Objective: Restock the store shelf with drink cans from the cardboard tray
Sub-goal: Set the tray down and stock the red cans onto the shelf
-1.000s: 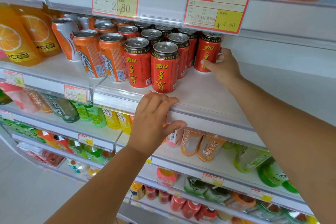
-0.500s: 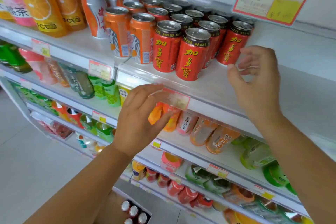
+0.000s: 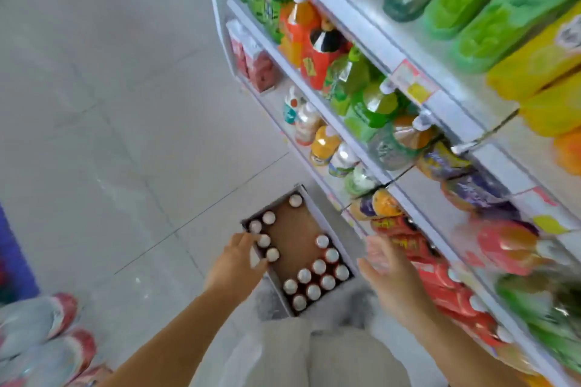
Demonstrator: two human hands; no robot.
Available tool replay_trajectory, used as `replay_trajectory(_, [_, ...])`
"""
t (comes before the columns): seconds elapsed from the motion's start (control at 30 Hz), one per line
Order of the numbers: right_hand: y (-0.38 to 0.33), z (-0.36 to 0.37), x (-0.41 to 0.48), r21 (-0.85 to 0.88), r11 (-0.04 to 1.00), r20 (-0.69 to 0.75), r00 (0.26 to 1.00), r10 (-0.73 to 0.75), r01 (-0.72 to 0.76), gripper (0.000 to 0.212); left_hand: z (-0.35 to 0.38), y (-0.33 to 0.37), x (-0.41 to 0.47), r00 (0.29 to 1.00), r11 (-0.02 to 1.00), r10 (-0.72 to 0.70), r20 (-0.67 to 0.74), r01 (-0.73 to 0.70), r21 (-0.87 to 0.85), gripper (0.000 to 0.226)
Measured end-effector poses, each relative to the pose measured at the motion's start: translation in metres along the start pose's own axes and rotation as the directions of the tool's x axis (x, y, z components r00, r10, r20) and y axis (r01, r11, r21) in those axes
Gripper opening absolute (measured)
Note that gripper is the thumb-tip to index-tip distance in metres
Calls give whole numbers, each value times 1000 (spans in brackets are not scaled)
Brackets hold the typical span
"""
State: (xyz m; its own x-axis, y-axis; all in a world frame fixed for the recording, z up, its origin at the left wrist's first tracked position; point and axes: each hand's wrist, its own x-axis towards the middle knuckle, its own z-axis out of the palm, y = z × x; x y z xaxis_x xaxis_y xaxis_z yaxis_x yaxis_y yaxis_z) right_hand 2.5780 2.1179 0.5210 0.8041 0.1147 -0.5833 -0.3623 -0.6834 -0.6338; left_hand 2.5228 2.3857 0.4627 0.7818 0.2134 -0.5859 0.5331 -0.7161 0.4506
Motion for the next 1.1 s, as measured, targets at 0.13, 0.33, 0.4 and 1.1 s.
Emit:
replay_trajectory(0.13, [69,97,103,-109,985,157,976,148,-132,38,81,-78,63,982,988,-157,107,158,4,47])
replay_trajectory(0.33, [187,231,266,-277,949,301,925,233,-149,46,205,-165,180,968,979,-197,154,202,-19,46])
replay_trajectory(0.4, [217,269,301,-317,939,316,918,240,-136,45,233,-183,211,982,990,-137,127,140,-13,46])
replay_trajectory(1.1, [315,414,334,80,954,231,936,265,-290,76,299,-211,355,951,616,-29,307,-225,755,80])
